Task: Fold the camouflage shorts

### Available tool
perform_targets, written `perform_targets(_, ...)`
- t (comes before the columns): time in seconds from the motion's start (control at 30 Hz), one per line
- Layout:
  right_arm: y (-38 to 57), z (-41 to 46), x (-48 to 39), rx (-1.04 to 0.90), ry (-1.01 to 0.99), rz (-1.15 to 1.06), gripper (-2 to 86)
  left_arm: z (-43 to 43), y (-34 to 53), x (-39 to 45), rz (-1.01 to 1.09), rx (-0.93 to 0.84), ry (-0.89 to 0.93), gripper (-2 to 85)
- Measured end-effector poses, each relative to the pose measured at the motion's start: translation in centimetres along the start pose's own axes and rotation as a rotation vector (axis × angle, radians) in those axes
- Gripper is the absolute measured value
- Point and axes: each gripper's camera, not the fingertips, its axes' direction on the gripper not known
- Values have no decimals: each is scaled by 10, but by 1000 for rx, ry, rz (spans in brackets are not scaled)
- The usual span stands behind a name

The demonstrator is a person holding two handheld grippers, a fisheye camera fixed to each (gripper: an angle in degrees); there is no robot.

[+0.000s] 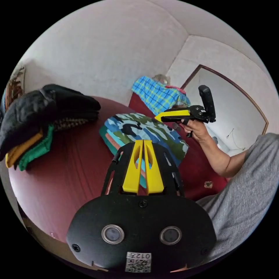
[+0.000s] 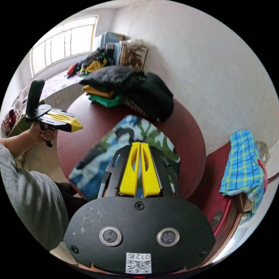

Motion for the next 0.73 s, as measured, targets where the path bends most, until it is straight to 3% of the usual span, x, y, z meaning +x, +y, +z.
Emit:
perform_targets(0.23,-168,58,-267,387,-118,-187,-9,-186,61,10,-51,165,-330,4)
perform_targets(0.47,-342,187,-509,364,-283,-415,-10,-321,109,-7,-296,209,-531,4)
perform_targets(0.6,-407,246,-581,426,-255,-440,-10,-368,113,-18,-413,202,-616,3)
perform_targets(0.73,-521,340,-643,373,-467,-510,-10,-410,106,-33,-523,202,-692,3)
